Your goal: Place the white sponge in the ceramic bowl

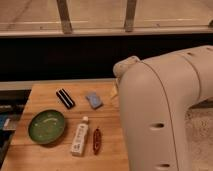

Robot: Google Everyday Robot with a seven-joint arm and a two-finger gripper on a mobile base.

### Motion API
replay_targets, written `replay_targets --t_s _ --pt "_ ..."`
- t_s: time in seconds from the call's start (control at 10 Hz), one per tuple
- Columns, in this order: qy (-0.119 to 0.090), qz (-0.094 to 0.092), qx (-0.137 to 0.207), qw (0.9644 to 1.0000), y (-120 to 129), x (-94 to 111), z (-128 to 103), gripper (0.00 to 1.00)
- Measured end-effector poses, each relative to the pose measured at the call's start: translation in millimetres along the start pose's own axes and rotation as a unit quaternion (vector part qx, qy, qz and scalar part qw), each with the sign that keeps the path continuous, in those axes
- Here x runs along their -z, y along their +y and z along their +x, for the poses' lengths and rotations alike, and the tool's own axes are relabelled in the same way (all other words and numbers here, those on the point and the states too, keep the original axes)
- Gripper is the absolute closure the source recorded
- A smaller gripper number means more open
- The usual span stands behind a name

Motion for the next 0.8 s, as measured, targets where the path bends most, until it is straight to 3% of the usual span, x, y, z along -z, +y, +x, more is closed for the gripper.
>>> replay_targets --t_s 0.4,0.6,0.8 --pt "-0.003 0.0 0.01 0.9999 4 3 -1 0.2" --pt "-0.002 -0.006 0.031 0.9995 23 0 -10 0.2" --pt "0.0 -0.019 0.056 0.9982 59 -9 -27 0.2"
